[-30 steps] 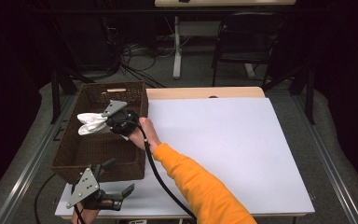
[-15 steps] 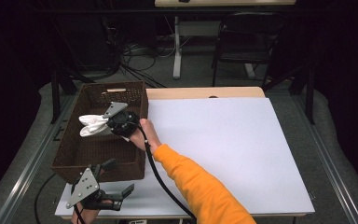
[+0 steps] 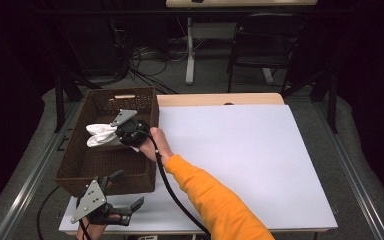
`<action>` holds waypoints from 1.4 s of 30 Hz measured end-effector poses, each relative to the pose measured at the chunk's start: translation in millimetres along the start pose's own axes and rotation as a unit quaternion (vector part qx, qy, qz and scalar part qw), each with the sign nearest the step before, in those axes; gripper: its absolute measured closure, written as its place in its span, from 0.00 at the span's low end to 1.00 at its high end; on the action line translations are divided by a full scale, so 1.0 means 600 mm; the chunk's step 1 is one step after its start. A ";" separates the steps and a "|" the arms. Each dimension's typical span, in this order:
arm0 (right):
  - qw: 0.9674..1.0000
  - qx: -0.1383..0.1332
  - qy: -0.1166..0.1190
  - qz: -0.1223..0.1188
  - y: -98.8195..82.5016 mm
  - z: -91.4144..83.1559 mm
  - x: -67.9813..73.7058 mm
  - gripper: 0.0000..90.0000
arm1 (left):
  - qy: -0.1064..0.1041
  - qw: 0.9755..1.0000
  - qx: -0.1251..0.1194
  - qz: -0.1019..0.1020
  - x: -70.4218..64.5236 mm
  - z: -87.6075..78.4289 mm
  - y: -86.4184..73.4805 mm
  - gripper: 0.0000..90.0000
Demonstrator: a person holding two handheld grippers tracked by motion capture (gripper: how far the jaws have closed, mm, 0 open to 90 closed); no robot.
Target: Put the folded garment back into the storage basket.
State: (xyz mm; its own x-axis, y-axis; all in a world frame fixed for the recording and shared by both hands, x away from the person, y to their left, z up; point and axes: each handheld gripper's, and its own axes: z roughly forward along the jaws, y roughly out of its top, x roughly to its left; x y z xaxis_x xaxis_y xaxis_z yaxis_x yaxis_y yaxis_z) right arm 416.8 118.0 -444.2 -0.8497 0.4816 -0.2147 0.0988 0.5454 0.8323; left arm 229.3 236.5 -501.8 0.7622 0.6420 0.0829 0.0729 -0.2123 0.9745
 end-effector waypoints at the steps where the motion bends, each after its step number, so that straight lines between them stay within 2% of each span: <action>1: 1.000 0.001 0.000 -0.001 0.000 0.001 0.000 0.82 | 0.000 1.000 0.000 0.000 0.000 0.000 0.000 0.01; 17: 1.000 0.012 0.009 0.003 -0.002 0.007 0.002 0.79 | 0.001 1.000 0.000 -0.001 0.000 0.000 0.000 0.02; 21: 1.000 0.016 0.013 0.005 -0.003 0.008 0.002 0.74 | 0.000 1.000 0.000 -0.001 0.001 -0.001 0.000 0.02; 29: 0.999 0.017 0.034 0.014 -0.001 -0.006 -0.011 0.45 | 0.000 1.000 0.000 0.000 0.001 0.000 0.000 0.02; 35: 0.998 0.025 0.053 0.017 0.000 -0.022 -0.019 0.31 | 0.001 1.000 0.000 -0.001 0.001 0.000 0.000 0.02; 42: 0.998 0.029 0.061 0.015 0.001 -0.054 -0.031 0.18 | 0.000 1.000 0.002 0.001 0.000 0.000 0.000 0.02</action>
State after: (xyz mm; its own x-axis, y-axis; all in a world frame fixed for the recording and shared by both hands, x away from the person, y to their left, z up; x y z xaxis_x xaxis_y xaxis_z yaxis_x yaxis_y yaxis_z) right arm 415.9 86.9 -423.2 -0.9026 0.4126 -0.1228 0.1520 0.5723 0.8058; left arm 229.3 236.2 -501.6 0.7618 0.6421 0.0859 0.0731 -0.2168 0.9735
